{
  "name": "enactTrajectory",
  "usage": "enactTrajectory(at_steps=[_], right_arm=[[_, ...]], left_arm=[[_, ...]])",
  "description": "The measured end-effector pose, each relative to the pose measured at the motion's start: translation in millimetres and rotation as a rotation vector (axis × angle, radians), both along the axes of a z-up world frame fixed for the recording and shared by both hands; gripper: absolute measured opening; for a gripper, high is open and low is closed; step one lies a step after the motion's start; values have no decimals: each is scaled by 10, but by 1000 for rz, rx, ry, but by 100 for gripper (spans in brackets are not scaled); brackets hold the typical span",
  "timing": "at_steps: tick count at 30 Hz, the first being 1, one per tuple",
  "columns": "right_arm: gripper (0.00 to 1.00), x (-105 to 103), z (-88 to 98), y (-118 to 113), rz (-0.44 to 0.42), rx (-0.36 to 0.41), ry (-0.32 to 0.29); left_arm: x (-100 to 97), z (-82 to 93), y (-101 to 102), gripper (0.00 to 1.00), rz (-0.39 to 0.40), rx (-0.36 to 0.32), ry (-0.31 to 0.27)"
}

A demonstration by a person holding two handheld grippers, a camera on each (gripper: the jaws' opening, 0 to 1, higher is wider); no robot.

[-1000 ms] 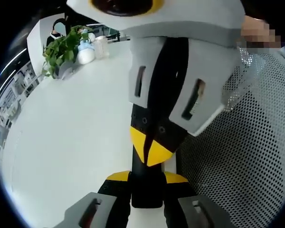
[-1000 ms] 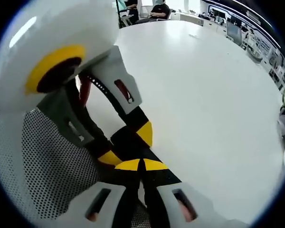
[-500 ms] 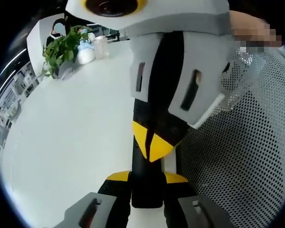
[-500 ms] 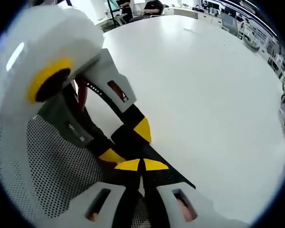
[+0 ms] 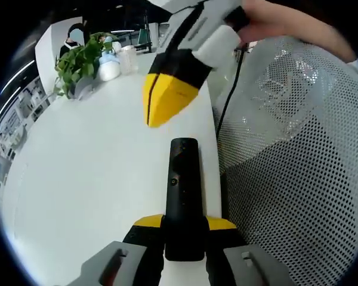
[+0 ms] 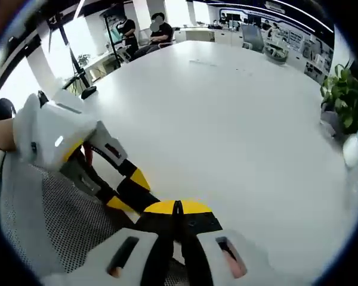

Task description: Press the specified remote control buttons in sequence, fully releasing each button before pressing the next.

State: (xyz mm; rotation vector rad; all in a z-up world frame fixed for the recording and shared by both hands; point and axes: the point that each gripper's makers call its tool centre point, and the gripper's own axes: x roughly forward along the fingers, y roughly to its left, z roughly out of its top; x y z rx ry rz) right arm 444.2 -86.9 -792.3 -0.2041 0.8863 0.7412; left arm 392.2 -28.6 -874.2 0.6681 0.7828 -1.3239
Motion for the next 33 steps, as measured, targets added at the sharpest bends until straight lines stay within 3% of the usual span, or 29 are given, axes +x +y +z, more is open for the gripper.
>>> enactTrajectory(at_steps=[7,12,17,21,27,33], right_arm=[[0,157,562,-153,-130,170,-150],[0,128,873,-246,-152,201,-287],[0,102,1113,-436,-202,179,-434],[0,52,1191,-544,-236,189,-454],[0,34,1369,-697,-290,180,-559],[9,94,1404,-893,-299,135,-587]], left_arm=[[3,-3,-4,25,5,0,0],[3,-4,-5,25,6,6,2],[5,-4,-6,25,13,6,2],[5,-2,-5,25,17,6,2],[4,-1,-8,25,28,1,2],[7,3,-15,25,30,-2,1]])
